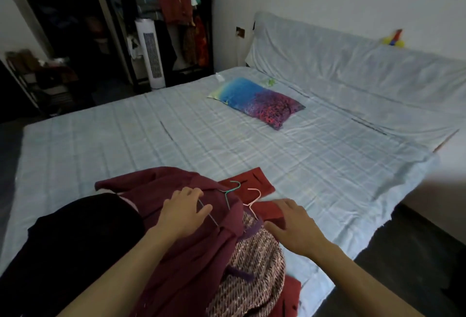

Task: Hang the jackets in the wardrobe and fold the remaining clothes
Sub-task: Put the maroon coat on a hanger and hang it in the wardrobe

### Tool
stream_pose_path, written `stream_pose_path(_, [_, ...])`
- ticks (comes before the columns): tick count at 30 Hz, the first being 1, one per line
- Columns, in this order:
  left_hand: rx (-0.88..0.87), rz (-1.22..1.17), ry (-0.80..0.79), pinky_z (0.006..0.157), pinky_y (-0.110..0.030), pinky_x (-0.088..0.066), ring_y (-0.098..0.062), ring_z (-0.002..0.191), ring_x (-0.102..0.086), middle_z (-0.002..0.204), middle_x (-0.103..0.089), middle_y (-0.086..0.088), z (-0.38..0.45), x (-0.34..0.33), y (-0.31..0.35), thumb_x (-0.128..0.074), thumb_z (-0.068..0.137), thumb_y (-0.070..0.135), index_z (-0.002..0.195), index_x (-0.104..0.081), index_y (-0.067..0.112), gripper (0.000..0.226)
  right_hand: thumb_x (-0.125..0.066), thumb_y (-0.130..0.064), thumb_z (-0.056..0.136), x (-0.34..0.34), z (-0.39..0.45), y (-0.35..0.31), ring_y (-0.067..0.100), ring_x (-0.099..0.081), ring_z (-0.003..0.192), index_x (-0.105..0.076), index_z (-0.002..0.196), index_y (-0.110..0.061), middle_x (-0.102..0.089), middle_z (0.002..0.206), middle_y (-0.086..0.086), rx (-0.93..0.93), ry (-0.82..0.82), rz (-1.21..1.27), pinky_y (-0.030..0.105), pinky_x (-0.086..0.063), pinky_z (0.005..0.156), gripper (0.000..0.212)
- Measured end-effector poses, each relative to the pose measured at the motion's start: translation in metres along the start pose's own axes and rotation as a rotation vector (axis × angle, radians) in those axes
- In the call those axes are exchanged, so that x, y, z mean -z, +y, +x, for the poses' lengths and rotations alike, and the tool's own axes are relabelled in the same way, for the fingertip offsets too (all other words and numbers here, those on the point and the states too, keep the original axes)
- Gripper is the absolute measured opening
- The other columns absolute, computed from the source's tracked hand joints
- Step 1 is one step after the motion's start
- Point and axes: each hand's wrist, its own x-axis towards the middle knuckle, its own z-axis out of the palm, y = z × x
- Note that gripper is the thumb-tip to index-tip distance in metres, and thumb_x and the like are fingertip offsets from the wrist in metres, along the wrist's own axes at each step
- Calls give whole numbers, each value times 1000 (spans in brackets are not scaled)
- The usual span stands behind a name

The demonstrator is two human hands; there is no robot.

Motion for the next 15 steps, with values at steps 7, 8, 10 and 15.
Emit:
stream_pose_path(7, [-2, 43, -98, 99, -43, -41, -22, 122, -46, 138, -48, 4, 86, -22, -33, -47, 95, 57, 136, -46, 31, 49, -55, -55, 87, -47, 102, 5, 22, -45, 129, -43, 142, -31, -47, 141, -4, -39, -117, 41, 42, -42, 103, 62])
stream_pose_path(8, [-8, 58, -114, 100, -43, -41, -22, 123, -46, 139, -47, 3, 98, -27, -35, -47, 95, 56, 137, -45, 30, 49, -56, -53, 87, -56, 117, 7, 23, -44, 129, -42, 142, -29, -47, 141, -3, -37, -147, 39, 43, -42, 103, 62])
stream_pose_path(10, [-2, 90, -137, 100, -44, -41, -23, 124, -45, 140, -47, 3, 121, -35, -40, -47, 95, 55, 139, -43, 30, 51, -57, -50, 87, -74, 144, 10, 25, -45, 129, -41, 143, -28, -47, 140, -1, -39, -202, 56, 43, -43, 101, 63])
stream_pose_path(15, [-40, 134, -207, 99, -44, -42, -24, 124, -45, 139, -49, 2, 196, -61, -54, -47, 95, 52, 139, -42, 30, 49, -58, -48, 88, -117, 201, 20, 29, -44, 130, -34, 148, -26, -42, 145, 2, -124, -280, 69, 43, -44, 101, 68])
